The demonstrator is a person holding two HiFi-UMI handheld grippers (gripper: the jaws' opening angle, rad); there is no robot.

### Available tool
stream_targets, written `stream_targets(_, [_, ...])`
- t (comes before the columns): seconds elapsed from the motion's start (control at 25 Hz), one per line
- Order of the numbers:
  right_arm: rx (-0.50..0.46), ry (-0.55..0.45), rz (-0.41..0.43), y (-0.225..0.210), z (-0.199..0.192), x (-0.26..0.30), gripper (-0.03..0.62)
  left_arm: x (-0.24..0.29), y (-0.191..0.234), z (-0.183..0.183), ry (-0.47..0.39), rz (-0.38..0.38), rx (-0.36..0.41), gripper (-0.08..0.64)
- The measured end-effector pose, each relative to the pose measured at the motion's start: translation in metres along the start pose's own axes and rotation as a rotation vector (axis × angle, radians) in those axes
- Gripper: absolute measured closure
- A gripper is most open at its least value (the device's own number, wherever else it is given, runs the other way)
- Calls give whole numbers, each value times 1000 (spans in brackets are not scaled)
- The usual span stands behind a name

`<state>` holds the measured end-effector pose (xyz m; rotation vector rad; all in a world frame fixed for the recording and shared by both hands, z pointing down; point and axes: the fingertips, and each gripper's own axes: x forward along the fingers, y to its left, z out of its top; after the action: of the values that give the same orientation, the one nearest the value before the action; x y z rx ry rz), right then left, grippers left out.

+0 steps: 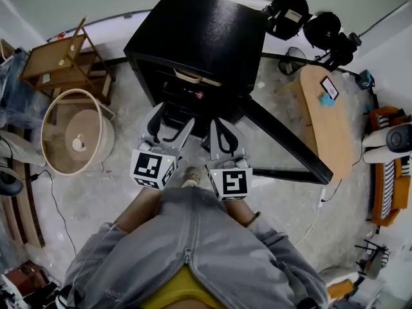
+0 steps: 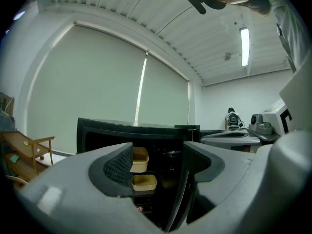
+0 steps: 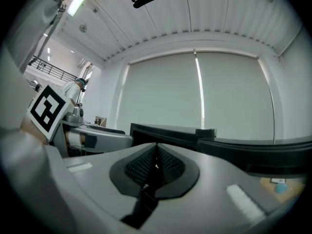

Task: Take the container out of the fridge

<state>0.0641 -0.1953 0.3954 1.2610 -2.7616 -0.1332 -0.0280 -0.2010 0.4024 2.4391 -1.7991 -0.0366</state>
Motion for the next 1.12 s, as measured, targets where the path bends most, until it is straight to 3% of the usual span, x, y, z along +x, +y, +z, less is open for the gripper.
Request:
stream_targets(0.36, [9,18,27,-2,-6,33,591,34,27,-10,12,0,12,212])
stream_targets(0.8, [19,67,-32,-3,-20,81,591,81,61,-32,41,-52,66,172])
stream_targets(1.12, [31,77,-65,-4,-31,97,591,102,74,-58,88,-80,64,135])
